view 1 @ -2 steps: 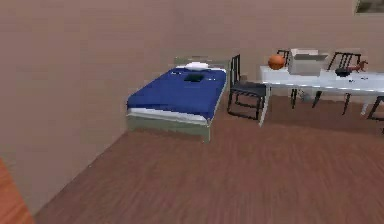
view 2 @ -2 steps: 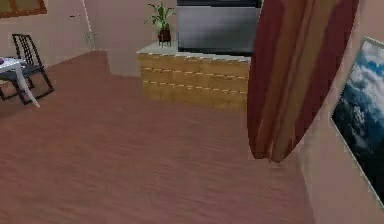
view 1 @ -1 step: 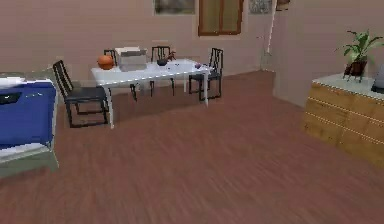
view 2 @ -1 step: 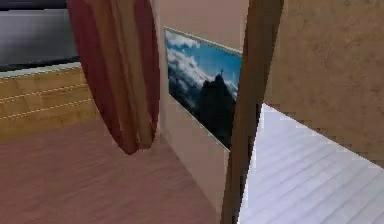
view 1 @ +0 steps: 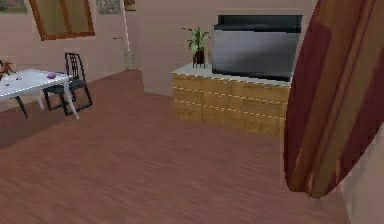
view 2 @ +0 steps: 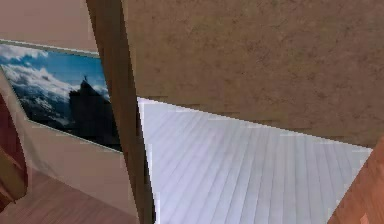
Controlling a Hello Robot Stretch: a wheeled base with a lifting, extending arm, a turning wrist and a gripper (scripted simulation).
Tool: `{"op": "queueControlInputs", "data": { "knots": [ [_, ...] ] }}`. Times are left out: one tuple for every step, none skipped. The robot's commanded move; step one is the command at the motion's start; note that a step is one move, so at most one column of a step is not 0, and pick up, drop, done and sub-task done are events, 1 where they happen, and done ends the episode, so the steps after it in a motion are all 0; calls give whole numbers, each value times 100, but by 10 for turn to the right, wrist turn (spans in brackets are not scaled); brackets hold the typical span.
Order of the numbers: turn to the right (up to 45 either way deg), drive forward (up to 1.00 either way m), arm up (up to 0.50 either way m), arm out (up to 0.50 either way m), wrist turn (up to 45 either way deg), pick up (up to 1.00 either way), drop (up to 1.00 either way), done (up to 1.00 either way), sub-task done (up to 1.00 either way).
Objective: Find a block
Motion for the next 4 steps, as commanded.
{"op": "queueControlInputs", "data": {
  "knots": [
    [0, 25, 0, 0, 0, 0, 0, 0, 0],
    [-450, 0, 0, 0, 0, 0, 0, 0, 0],
    [-180, 0, 0, 0, 0, 0, 0, 0, 0],
    [0, 100, 0, 0, 0, 0, 0, 0, 0]
  ]
}}
